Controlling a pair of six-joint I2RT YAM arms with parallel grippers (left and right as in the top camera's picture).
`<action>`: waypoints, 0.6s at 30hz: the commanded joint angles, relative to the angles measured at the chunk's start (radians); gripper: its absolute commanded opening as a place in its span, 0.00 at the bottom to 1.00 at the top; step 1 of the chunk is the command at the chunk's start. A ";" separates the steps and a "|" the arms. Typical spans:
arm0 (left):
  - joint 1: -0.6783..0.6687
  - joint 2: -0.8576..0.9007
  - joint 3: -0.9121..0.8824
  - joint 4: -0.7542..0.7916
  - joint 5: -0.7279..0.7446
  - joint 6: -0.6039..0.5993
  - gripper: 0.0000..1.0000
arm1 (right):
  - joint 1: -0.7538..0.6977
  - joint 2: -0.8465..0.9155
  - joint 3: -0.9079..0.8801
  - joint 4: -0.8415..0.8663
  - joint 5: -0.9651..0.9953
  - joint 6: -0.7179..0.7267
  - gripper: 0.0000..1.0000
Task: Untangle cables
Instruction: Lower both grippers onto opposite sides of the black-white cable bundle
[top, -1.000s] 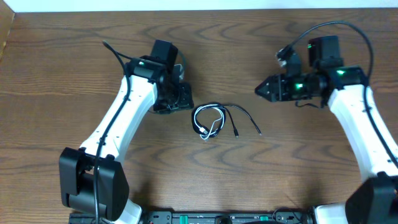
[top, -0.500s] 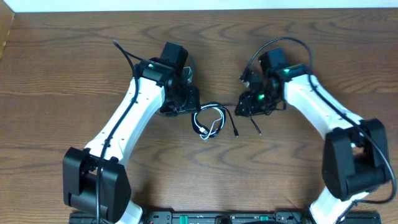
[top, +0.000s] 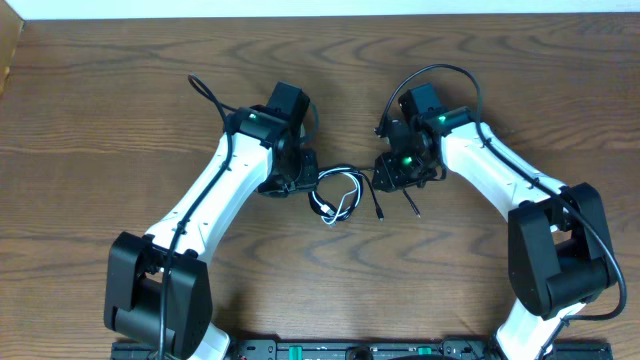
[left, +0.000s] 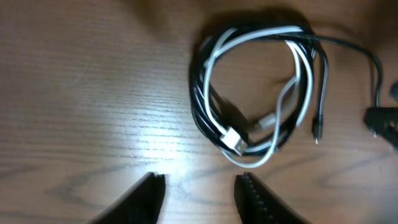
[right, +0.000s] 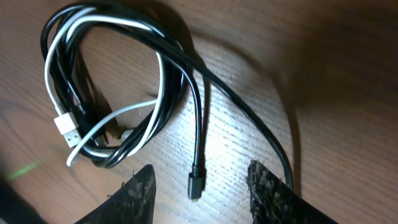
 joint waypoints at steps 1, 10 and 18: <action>-0.002 0.007 -0.016 0.031 -0.036 -0.028 0.31 | 0.018 0.004 0.014 0.013 0.020 -0.012 0.44; -0.002 0.008 -0.052 0.106 -0.037 -0.031 0.20 | 0.026 0.004 -0.028 0.181 0.131 -0.010 0.49; -0.005 0.013 -0.053 0.104 -0.036 -0.032 0.31 | 0.027 0.004 -0.072 0.257 0.131 -0.006 0.47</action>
